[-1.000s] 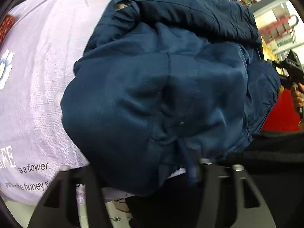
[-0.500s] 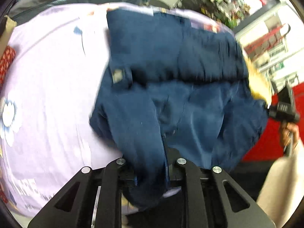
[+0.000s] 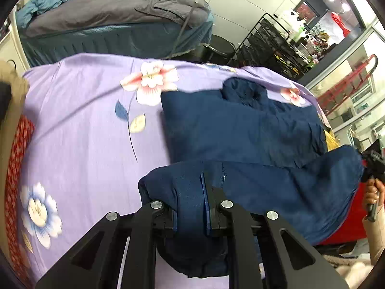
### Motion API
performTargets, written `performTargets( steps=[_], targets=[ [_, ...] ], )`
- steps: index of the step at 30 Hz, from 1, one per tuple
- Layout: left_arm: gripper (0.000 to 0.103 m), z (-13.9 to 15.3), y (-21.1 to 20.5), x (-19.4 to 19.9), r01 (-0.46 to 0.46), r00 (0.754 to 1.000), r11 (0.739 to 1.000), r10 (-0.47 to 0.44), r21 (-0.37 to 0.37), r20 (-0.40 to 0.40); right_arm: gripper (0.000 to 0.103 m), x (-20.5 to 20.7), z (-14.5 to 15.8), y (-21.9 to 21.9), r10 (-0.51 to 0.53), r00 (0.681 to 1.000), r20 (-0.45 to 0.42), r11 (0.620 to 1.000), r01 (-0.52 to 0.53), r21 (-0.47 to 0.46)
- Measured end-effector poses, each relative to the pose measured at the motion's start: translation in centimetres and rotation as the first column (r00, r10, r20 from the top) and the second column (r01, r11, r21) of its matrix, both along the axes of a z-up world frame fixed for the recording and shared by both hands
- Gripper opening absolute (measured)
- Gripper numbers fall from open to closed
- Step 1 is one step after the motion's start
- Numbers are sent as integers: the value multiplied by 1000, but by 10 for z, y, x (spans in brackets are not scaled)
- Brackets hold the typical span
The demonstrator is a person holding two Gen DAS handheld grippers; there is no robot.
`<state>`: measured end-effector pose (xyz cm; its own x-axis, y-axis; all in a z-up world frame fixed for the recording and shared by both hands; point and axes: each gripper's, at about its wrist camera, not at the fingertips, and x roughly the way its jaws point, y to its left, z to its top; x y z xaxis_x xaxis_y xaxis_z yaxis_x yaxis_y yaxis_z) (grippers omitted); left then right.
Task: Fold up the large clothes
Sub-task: 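Fold the jacket over lengthwise with both tools and lay it down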
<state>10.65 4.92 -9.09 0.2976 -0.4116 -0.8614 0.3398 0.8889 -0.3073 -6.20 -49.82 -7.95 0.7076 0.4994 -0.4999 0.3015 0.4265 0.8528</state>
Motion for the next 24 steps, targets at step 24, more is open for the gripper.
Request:
performTargets(
  steps=[24],
  targets=[
    [35,-18,22,90,-199,942,962,135,-186,-309,12,123,-77,-69,-111,966,-233,988,134,82]
  ],
)
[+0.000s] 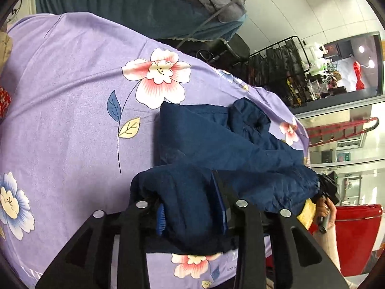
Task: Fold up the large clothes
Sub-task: 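Fold the jacket over lengthwise with both tools and lay it down, then open both tools and release the folded navy jacket onto the sheet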
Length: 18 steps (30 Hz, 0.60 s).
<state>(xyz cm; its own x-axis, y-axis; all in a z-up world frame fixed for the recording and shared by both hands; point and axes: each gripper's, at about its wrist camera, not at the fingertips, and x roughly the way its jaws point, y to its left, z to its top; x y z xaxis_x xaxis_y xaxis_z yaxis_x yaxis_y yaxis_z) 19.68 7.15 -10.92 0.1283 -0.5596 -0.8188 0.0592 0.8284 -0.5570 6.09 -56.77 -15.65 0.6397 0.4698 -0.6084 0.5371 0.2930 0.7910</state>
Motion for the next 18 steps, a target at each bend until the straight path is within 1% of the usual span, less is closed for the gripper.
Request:
performTargets(
  steps=[1,2,3,4,5,6,7,9,11,13,14,16,17,18],
  targets=[
    [40,1,3,0,-5,1000,1000,5,1,-3,12,3,-2,-1,1,1000,-9,1000,-1,3],
    [56,8,7,-1,-16,1000,999,16,29,12,12,6,-3,-1,6,1000,-18,1000,-5,2],
    [65,21,12,-3,-35,997,995,29,97,70,12,8,-4,-1,9,1000,-26,1000,-9,-2],
    [78,34,18,-5,-52,990,988,32,144,136,12,10,-5,-1,15,999,-35,1000,-15,-4],
    [85,44,22,-8,-64,982,983,31,171,186,12,12,-5,-2,20,999,-43,1000,-20,-5],
    [88,54,25,-11,-71,973,977,22,203,230,12,13,-6,-2,19,999,-48,1000,-19,-4],
    [89,62,27,-14,-68,965,961,-4,268,261,13,14,-5,-1,15,998,-55,1000,-16,-4],
    [89,65,25,-19,-53,961,928,-52,368,272,16,15,-2,1,22,998,-58,1000,-23,-15],
    [89,59,19,-29,-30,957,900,-99,434,271,18,17,3,5,27,997,-69,999,-29,-30],
    [90,46,13,-39,0,961,893,-124,450,245,20,17,6,6,7,997,-76,1000,-8,-8],
    [90,34,6,-46,21,966,890,-136,456,221,20,15,7,6,-7,997,-79,1000,9,17],
    [90,17,-1,-56,38,972,892,-138,450,192,25,10,8,4,-42,996,-74,994,49,95],
    [90,8,-6,-61,48,974,894,-140,445,177,29,7,8,3,-58,996,-71,989,67,133],
    [90,0,-9,-65,54,976,895,-141,443,166,48,0,9,2,-90,995,-53,972,99,211]
  ],
)
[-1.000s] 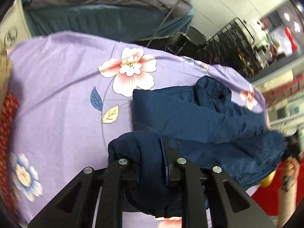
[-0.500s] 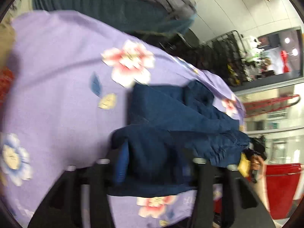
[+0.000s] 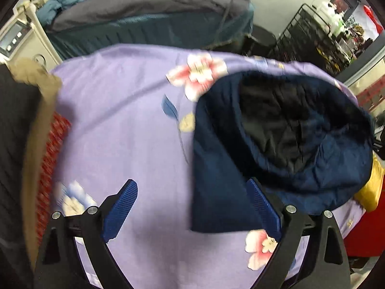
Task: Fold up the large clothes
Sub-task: 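Open both tools and release the folded navy jacket onto the sheet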
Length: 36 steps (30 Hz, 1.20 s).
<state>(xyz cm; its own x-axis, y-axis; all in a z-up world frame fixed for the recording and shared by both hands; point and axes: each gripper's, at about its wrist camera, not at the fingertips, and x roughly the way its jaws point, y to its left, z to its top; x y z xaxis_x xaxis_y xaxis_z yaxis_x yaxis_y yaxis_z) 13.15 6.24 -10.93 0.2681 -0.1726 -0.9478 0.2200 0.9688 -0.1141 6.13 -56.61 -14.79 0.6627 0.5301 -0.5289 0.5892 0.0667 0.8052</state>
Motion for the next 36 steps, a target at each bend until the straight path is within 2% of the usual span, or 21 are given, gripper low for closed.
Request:
performTargets(
  steps=[1,2,4,6,8,10,12,13,14,16,17,19,21,24,26,27,29,31,33,35,36],
  targets=[
    [90,-6,-4,-5,-3,1000,1000,3,0,-4,61,-4,2,-1,-27,999,26,999,26,41],
    [90,-13,-5,-9,-11,1000,1000,11,-2,-5,62,-9,8,-4,-57,997,52,996,53,73],
    [90,-23,-10,-15,-18,1000,1000,18,-11,-22,62,-14,23,-9,-55,996,77,997,52,50],
    [90,-28,-13,-17,-15,1000,1000,15,-9,-24,62,-15,43,-12,-9,995,96,999,14,-48],
    [90,-30,-19,-20,-4,1000,1000,4,6,-14,62,-18,62,-10,52,995,90,983,-35,-179],
    [90,-32,-24,-22,9,1000,1000,-9,21,-7,62,-20,80,1,159,986,56,917,-126,-378],
    [90,-35,-30,-24,22,1000,999,-22,48,-3,62,-21,91,17,253,967,-8,805,-215,-553],
    [90,-36,-31,-24,28,1000,998,-28,59,-3,62,-21,95,30,304,951,-52,722,-266,-638],
    [90,-39,-34,-25,33,999,997,-33,69,-5,62,-22,97,43,354,931,-88,639,-309,-704],
    [90,-43,-36,-24,34,999,997,-34,74,-11,62,-22,97,66,429,893,-138,511,-366,-777],
    [90,-44,-38,-25,33,999,997,-33,76,-8,62,-21,96,77,456,876,-159,456,-383,-803],
    [90,-46,-42,-24,38,999,996,-38,87,0,62,-20,93,90,479,859,-184,384,-393,-835],
    [90,-46,-47,-24,47,999,994,-49,102,16,62,-16,93,103,502,837,-219,285,-399,-871],
    [90,-45,-56,-25,71,997,992,-74,107,18,62,-3,95,129,550,784,-287,121,-415,-902],
    [90,-44,-61,-27,81,996,990,-85,113,25,62,11,93,144,582,741,-335,27,-430,-902],
    [90,-44,-63,-28,84,996,990,-88,114,28,62,19,90,153,586,716,-380,-41,-443,-896],
    [90,-44,-65,-29,84,996,990,-87,110,28,62,38,80,162,558,684,-469,-148,-474,-868],
    [90,-46,-65,-31,87,996,990,-90,110,20,62,49,75,171,566,655,-501,-219,-466,-857],
    [90,-49,-65,-33,89,996,988,-92,122,15,62,57,66,183,566,611,-554,-320,-456,-830],
    [90,-51,-64,-35,90,996,988,-92,127,9,61,66,46,196,510,544,-666,-477,-465,-746],
    [90,-52,-63,-35,88,996,988,-90,128,6,49,68,40,200,494,519,-697,-517,-469,-716]
  ],
)
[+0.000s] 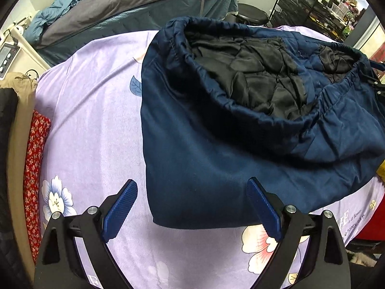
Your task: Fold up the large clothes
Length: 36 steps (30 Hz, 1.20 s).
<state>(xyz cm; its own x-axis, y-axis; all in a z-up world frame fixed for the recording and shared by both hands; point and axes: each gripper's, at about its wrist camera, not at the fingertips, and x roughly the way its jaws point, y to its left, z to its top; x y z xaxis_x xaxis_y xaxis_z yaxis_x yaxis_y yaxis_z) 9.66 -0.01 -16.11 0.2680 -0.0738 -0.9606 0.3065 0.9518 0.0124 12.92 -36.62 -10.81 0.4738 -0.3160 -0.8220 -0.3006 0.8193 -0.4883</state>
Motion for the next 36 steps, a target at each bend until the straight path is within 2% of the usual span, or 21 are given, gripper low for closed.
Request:
performTargets(
  steps=[1,2,3,5,6,7,8,10,11,13,15,17,18,19,20,22,23,25,28,31,36],
  targets=[
    [90,-1,1,-1,-3,1000,1000,3,3,-3,25,2,-7,2,22,1000,-19,999,-22,-37],
    [90,-2,2,0,-6,1000,1000,6,6,-5,25,4,-9,0,20,999,-33,999,-21,-40],
    [90,-1,5,-1,-8,1000,1000,8,7,-4,20,7,-6,-9,-10,999,-41,1000,11,16],
    [90,1,8,1,-19,1000,1000,19,7,7,18,17,14,-43,-162,987,17,975,157,157],
    [90,4,8,3,-24,1000,1000,24,0,14,16,20,24,-63,-246,968,42,950,232,210],
    [90,5,10,4,-28,999,1000,28,-6,16,15,23,31,-86,-343,938,56,909,317,271],
    [90,6,9,6,-31,999,999,31,-16,16,14,25,37,-119,-467,883,44,835,423,352],
    [90,8,7,9,-25,999,1000,26,-16,20,14,28,29,-148,-554,833,-14,760,512,401],
    [90,9,5,11,-21,1000,1000,21,-13,23,14,29,20,-157,-579,814,-35,746,547,379],
    [90,9,-1,15,-14,999,1000,14,-12,29,17,29,7,-155,-574,818,-34,766,551,331],
    [90,10,-5,16,-11,999,1000,11,-19,36,19,27,-2,-148,-554,832,-40,780,535,326],
    [90,10,-12,18,-4,999,1000,4,-18,40,24,25,-1,-139,-530,848,-2,813,508,285],
    [90,10,-15,21,-1,999,1000,2,-15,40,33,24,0,-133,-526,850,9,822,505,264],
    [90,10,-18,21,2,999,1000,-1,-12,42,48,23,4,-132,-532,847,22,823,510,252],
    [90,10,-21,20,4,999,1000,-4,-9,48,53,20,13,-131,-552,833,42,811,525,258],
    [90,10,-26,17,9,998,1000,-8,-8,64,70,9,34,-130,-579,810,92,790,530,306],
    [90,11,-30,15,11,997,1000,-10,-6,75,75,-2,48,-128,-589,799,124,780,521,346],
    [90,11,-41,11,27,996,1000,-26,-10,84,77,-17,59,-118,-579,804,137,775,491,398],
    [90,8,-59,8,55,995,998,-56,16,88,77,-37,56,-82,-489,868,82,801,410,437],
    [90,5,-81,4,93,989,993,-100,68,110,77,-58,37,-36,-385,922,33,849,340,406],
    [90,1,-113,0,160,977,981,-173,107,126,77,-83,1,7,-337,940,-52,862,330,385]
  ],
)
